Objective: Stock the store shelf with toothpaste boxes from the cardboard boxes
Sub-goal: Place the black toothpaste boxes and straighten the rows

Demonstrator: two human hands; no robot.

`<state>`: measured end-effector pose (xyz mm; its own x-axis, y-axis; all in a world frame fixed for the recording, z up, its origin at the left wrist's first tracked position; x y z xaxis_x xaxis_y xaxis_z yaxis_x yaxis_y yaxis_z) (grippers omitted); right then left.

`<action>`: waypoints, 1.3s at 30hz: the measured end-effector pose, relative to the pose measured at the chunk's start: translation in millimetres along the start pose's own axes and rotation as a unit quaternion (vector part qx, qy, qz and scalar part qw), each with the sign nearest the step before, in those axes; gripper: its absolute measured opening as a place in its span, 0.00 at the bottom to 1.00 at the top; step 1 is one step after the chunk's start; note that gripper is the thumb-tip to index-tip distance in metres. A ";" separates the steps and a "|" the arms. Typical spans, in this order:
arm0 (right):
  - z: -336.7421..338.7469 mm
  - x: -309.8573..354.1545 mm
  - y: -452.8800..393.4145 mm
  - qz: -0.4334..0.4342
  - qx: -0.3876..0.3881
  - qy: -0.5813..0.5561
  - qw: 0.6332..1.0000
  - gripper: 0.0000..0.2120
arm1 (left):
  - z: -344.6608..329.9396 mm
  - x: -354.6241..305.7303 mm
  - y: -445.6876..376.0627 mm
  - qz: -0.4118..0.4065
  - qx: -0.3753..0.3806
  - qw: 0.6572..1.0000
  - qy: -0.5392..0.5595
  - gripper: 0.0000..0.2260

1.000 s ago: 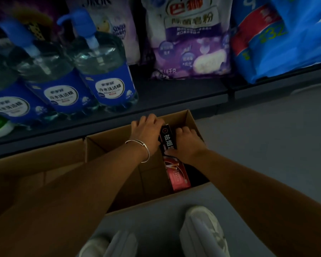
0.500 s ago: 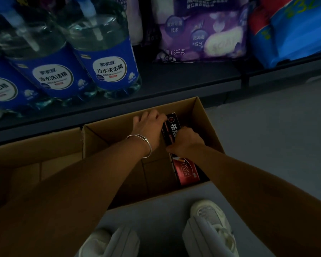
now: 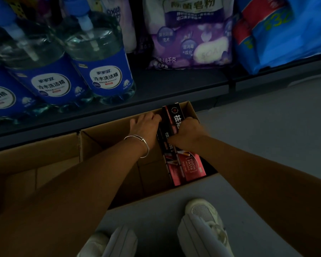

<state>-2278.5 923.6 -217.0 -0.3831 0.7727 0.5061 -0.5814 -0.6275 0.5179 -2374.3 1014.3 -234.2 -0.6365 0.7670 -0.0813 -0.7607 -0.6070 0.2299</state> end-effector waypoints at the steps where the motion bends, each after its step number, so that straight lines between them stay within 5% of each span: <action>1: 4.2 0.4 2.2 0.000 -0.002 -0.001 1.000 0.28 | 1.2 -1.7 0.0 -0.004 0.004 1.000 -0.002 0.23; 22: 28.2 4.5 -2.4 0.060 -0.039 0.063 0.995 0.33 | -29.7 -23.8 -20.3 -0.232 0.117 0.928 -0.266 0.21; 39: 28.9 1.7 -3.5 0.069 -0.037 0.065 0.995 0.32 | -37.9 -25.4 -32.2 -0.305 0.122 0.904 -0.273 0.20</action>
<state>-2256.4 924.3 -198.1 -0.5503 0.6886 0.4722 -0.5667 -0.7233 0.3945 -2338.4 1006.5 -276.3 0.0994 0.9724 0.2111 -0.8565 -0.0244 0.5156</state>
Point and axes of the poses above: each hand's wrist, its own y-axis away from the middle knuckle, its own z-axis out of the back of the hand, x = y × z, the point moved 1 cm from there along -y, towards the middle knuckle, and after that the axes turned 3 degrees about -y, right-handed, at the moved point
